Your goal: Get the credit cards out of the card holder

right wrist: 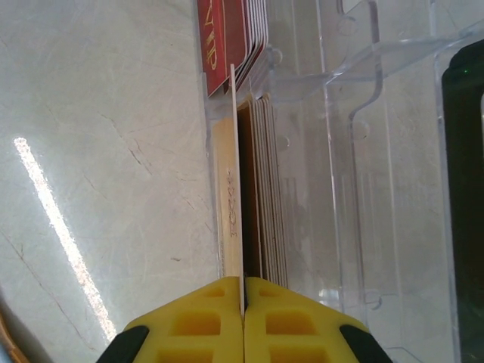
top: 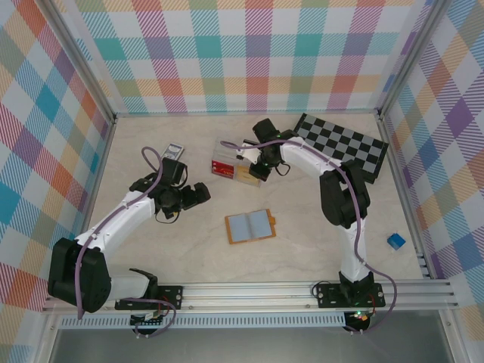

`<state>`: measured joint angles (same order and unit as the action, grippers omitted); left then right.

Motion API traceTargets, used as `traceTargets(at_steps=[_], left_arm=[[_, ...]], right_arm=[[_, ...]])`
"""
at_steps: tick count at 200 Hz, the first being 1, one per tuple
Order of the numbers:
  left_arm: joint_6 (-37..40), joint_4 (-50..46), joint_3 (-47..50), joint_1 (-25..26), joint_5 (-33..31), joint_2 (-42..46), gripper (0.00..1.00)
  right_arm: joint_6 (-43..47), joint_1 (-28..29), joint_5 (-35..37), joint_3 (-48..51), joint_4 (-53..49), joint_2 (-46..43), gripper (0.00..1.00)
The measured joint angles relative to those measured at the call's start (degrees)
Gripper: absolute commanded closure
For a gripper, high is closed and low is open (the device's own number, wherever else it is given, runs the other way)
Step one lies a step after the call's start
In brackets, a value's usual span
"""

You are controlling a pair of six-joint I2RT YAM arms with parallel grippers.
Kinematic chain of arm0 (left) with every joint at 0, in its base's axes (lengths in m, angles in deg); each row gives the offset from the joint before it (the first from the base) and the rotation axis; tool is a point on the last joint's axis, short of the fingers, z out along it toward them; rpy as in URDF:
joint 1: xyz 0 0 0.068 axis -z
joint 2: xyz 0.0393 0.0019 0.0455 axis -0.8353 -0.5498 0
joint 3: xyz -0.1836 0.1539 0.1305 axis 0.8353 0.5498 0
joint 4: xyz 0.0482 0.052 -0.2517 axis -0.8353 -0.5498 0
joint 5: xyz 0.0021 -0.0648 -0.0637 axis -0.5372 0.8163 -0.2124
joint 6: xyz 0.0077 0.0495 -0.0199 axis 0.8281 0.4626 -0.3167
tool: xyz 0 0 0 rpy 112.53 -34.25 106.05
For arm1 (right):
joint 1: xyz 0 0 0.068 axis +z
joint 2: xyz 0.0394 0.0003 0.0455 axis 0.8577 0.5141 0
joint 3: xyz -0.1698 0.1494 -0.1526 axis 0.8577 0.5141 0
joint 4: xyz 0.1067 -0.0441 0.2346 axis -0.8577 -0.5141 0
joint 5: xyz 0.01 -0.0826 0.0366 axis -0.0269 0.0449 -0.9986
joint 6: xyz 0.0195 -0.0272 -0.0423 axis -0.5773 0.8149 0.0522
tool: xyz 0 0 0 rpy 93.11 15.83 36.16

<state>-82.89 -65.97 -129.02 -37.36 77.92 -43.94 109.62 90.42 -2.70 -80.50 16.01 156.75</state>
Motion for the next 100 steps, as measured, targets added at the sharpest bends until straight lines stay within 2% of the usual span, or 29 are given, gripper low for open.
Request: traceTargets(at_steps=[33, 100], left_arm=[[0.09, 0.02, 0.26, 0.0, 0.44, 0.0, 0.0], [0.22, 0.07, 0.33, 0.0, 1.6, 0.0, 0.0]], right_arm=[[0.44, 0.0, 0.68, -0.11, 0.02, 0.02, 0.81], [-0.02, 0.0, 1.09, -0.11, 0.0, 0.0, 0.78]])
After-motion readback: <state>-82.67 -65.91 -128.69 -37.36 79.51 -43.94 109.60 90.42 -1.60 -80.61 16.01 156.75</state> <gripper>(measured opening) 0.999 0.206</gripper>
